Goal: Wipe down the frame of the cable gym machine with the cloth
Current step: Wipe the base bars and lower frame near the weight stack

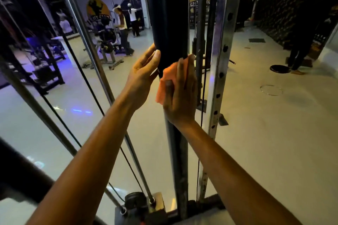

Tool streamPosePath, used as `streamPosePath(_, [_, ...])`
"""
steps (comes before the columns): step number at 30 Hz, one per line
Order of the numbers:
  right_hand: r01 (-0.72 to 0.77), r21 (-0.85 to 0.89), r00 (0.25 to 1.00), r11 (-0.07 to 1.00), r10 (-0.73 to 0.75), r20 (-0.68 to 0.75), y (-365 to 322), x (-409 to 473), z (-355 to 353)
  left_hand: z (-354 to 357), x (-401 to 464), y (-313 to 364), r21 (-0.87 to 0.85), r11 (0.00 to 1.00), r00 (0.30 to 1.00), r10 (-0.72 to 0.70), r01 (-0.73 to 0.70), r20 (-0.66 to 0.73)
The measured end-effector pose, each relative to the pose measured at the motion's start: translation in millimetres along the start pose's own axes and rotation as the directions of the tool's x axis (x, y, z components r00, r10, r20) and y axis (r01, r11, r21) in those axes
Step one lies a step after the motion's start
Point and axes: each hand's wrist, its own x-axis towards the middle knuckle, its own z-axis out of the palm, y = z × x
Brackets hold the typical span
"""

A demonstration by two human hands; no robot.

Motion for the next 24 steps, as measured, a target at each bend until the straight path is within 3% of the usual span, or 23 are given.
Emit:
streamPosePath(4, [0.068,-0.038,0.998,0.997,-0.068,-0.012,8,-1,3,3,-3,-12,0.020,1.000,0.999,-0.005,0.006,-0.046])
streamPosePath(8, [0.085,-0.185,0.991,0.979,-0.064,0.115,46,-80,14,9,-17,-36,0.017,0.999,0.995,-0.040,0.041,-0.093])
streamPosePath(12, [0.027,-0.194,0.974,0.981,0.018,0.224,74,-148,15,13,-28,-55,0.035,0.997,0.990,-0.060,0.065,-0.125])
streamPosePath(19, [-0.010,-0.063,0.999,0.998,0.013,0.048,41,-69,15,14,-32,-63,0.019,0.999,0.986,-0.044,0.048,-0.161])
streamPosePath(24, [-0.023,-0.127,0.997,0.992,0.033,0.075,45,-92,19,19,-40,-78,-0.026,0.998,0.977,-0.068,0.064,-0.203])
